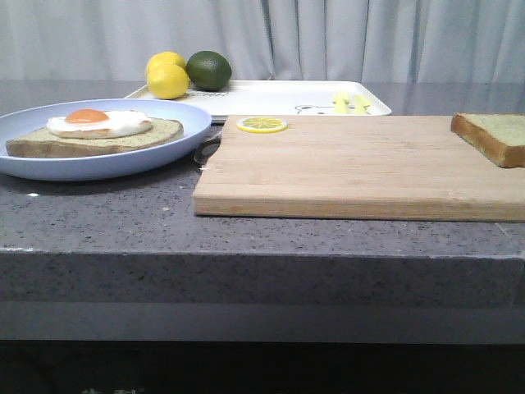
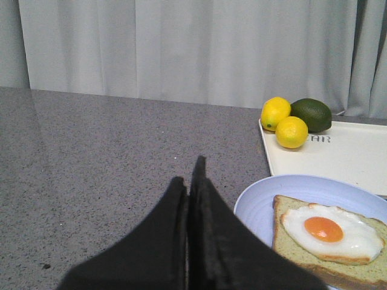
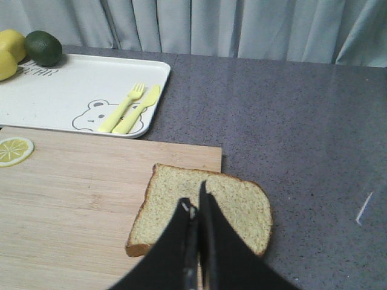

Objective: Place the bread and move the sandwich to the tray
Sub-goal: 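Move the right gripper above the bread slice on the cutting board, then lower the right gripper and grasp the bread slice by its edge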

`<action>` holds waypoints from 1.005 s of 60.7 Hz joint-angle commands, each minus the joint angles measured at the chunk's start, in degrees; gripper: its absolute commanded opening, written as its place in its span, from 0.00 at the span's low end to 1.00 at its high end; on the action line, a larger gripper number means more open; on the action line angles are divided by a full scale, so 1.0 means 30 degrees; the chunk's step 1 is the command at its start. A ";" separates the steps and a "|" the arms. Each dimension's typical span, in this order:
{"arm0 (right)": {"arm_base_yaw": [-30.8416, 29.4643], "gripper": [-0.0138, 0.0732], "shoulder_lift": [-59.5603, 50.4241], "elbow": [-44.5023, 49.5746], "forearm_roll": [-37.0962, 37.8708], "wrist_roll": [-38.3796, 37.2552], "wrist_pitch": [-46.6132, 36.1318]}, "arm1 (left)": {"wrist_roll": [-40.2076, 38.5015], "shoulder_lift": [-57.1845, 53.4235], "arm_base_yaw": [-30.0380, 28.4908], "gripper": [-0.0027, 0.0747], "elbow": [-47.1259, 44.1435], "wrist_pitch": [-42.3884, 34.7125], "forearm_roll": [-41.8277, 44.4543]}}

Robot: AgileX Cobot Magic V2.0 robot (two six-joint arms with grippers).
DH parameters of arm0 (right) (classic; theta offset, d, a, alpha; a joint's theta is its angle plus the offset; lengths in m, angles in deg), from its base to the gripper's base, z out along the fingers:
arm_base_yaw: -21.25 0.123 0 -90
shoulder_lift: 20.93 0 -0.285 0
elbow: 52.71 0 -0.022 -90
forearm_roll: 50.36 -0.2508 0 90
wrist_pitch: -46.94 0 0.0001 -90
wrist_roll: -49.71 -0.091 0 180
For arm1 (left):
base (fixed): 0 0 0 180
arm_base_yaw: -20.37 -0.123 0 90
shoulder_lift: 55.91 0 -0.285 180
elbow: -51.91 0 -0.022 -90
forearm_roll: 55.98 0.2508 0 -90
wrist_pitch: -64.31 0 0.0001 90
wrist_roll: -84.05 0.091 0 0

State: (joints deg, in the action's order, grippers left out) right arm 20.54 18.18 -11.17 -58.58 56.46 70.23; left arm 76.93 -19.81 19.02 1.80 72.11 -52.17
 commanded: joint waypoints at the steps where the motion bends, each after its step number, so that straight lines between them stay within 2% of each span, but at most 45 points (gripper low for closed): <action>1: -0.0106 0.12 0.0186 -0.0709 0.0023 0.0078 -0.1289 | -0.0200 0.0256 -0.0004 0.01 0.0727 -0.1586 0.0015; 5: -0.0106 0.23 0.0186 -0.0709 0.0023 0.0078 -0.1343 | -0.0200 0.0256 -0.0004 0.03 0.0727 -0.1815 0.0015; 9: -0.0106 0.41 0.0186 -0.0709 0.0023 0.0078 -0.1427 | -0.0200 0.0256 -0.0004 0.12 0.0727 -0.1852 0.0015; 13: -0.0106 0.64 0.0186 -0.0709 0.0023 0.0078 -0.1427 | -0.0200 0.0256 -0.0004 0.29 0.0727 -0.1885 0.0015; 17: -0.0106 0.80 0.0186 -0.0709 0.0023 0.0078 -0.1481 | -0.0200 0.0256 -0.0004 0.53 0.0727 -0.1885 0.0015; 20: -0.0106 0.87 0.0186 -0.0709 0.0023 0.0078 -0.1566 | -0.0200 0.0256 -0.0004 0.69 0.0727 -0.1885 0.0015; 24: -0.0106 0.84 0.0186 -0.0709 0.0023 0.0078 -0.1601 | -0.0200 0.0256 -0.0004 0.85 0.0727 -0.1885 0.0015; 27: -0.0106 0.83 0.0186 -0.0709 0.0023 0.0078 -0.1558 | -0.0200 0.0256 -0.0004 0.89 0.0727 -0.1885 0.0015; 42: -0.0574 0.83 0.2895 -0.2099 0.0113 -0.0927 0.0437 | -0.0200 0.0256 -0.0004 0.89 0.0727 -0.1847 0.0015; 55: -0.4243 0.83 0.7647 -0.4579 0.0744 -0.2248 0.2027 | -0.0200 0.0256 0.0043 0.89 0.0727 -0.1847 -0.0026; 61: -0.5217 0.83 0.9907 -0.5644 0.0464 -0.2248 0.2786 | -0.0200 0.0256 0.0529 0.89 0.0727 -0.1847 -0.0106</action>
State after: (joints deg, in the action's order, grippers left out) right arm 7.32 43.57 -23.90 -57.00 50.05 79.78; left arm 76.93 -19.70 19.27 1.91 71.63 -52.07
